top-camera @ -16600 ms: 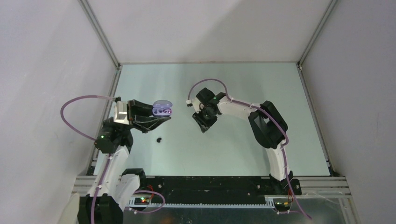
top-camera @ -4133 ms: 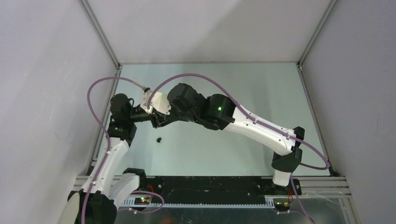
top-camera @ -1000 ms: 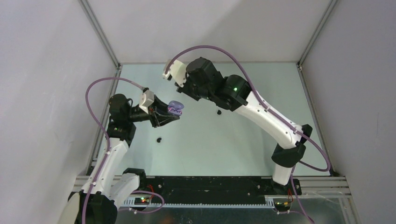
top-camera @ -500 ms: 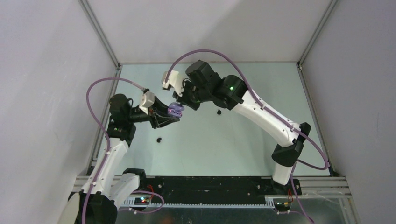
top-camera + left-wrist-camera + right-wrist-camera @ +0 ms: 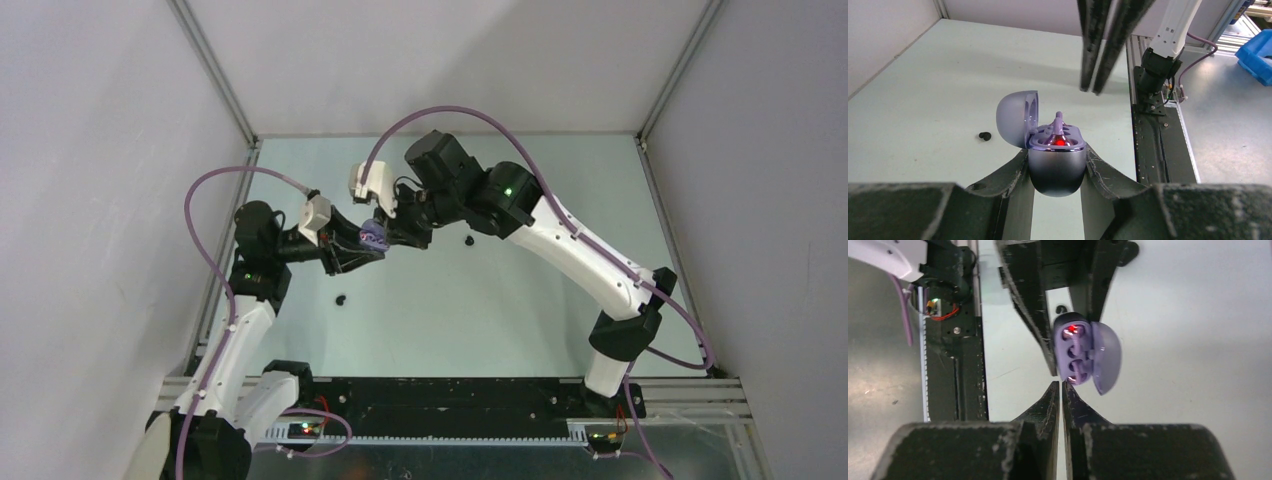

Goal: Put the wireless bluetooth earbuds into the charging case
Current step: Close the charging case.

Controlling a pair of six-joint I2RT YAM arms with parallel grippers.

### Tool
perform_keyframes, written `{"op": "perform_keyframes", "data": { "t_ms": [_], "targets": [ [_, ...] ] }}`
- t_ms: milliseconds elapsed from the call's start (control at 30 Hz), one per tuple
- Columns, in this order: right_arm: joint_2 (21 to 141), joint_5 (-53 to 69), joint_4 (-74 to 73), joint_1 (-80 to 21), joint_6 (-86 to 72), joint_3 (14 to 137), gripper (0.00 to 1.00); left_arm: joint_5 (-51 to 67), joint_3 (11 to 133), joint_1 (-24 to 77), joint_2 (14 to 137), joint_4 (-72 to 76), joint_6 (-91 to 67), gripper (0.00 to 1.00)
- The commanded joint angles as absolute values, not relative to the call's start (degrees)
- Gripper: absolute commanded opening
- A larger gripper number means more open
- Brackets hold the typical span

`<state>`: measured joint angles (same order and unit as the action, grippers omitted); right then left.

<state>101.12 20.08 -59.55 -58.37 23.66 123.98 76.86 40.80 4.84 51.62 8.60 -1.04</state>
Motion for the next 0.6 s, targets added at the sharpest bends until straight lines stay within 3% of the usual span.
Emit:
{"op": "perform_keyframes", "data": {
  "t_ms": [0, 233, 567],
  "targets": [
    [98.2, 14.6, -55.7, -56.3, 19.9, 126.9, 0.09, 77.6, 41.7, 4.6, 50.7, 9.0, -0.1, 0.0],
    [100.6, 10.9, -51.0, -53.4, 19.3, 125.8, 0.11, 78.0, 42.0, 4.5, 50.8, 8.6, -0.1, 0.0],
    [104.4, 18.1, -54.7, -55.7, 21.9, 125.9, 0.11, 78.4, 42.5, 4.5, 50.7, 6.1, 3.3, 0.0]
  ]
}}
